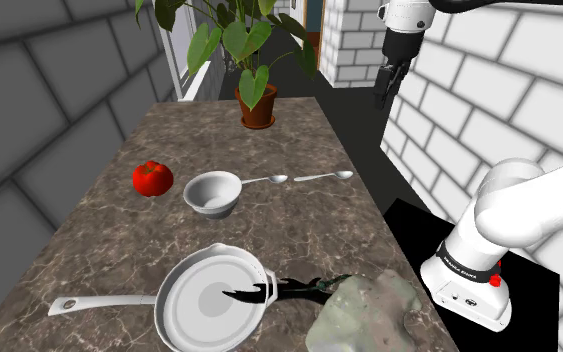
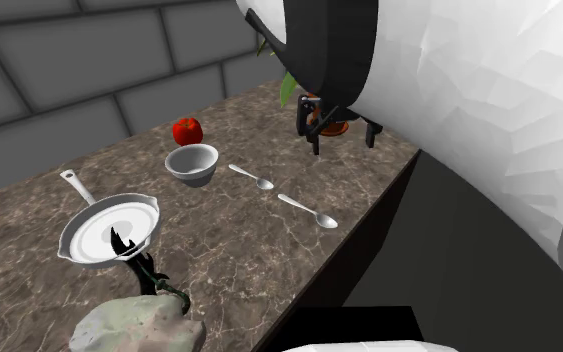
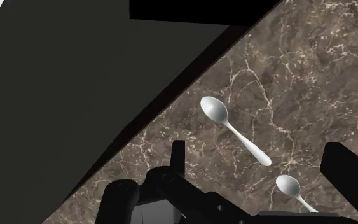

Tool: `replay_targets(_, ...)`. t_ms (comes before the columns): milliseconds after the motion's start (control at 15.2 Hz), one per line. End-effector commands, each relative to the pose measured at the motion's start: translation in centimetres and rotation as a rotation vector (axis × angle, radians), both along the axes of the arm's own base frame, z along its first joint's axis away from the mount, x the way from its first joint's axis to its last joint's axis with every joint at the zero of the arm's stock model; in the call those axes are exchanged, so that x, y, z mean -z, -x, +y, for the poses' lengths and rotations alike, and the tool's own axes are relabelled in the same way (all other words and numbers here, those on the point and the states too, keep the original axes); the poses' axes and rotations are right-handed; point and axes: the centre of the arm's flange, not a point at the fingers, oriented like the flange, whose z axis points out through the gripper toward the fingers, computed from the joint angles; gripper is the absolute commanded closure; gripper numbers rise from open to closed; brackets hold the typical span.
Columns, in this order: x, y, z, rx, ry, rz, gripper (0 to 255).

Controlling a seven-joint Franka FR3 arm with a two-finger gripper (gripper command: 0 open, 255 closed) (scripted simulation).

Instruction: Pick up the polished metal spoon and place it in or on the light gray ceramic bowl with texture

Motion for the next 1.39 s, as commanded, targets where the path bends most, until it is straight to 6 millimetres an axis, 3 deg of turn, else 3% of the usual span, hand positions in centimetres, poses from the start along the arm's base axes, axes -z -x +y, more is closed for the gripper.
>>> replay_targets(0, 0.0, 0.0, 0.0, 0.000, 0.000, 0.000, 0)
replay_targets(660, 8.2, -8.9, 2.3, -0.177, -0.087, -0.031, 0)
replay_targets(1320, 15.9, -17.4, 6.9, -0.354, -0.174, -0.061, 0)
